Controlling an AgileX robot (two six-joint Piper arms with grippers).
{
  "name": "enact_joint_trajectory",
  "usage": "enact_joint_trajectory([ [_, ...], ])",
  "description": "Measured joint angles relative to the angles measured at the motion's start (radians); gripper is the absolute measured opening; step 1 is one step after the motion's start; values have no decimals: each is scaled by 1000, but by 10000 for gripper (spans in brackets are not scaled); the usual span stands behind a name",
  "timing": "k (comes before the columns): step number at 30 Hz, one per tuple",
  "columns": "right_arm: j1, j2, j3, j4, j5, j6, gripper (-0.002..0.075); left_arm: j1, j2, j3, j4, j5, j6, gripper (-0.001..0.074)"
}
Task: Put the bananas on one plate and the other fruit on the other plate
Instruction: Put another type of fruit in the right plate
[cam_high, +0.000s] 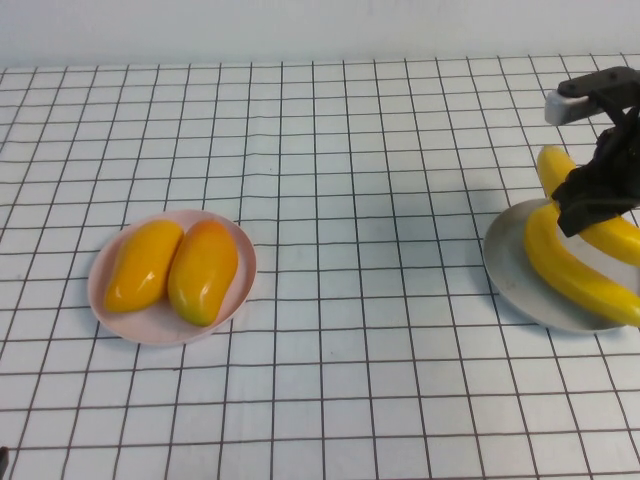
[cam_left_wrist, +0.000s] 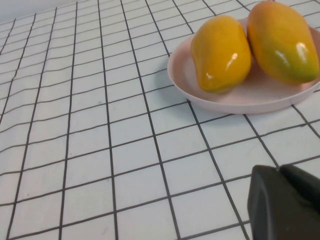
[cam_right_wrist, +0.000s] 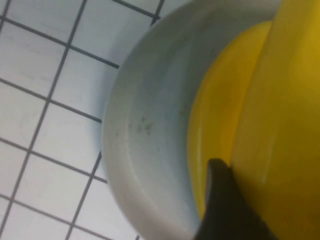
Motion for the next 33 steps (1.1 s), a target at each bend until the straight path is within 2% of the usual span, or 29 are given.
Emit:
enact_joint_trajectory([
  [22,0,26,10,85,-40,-4,314,0,0,0,0,0,0,-4],
  [28,18,26,10,275,-13,-163,314,0,0,0,0,0,0,-4],
  [33,106,26,10,333,53,-251,314,0,0,0,0,0,0,-4],
])
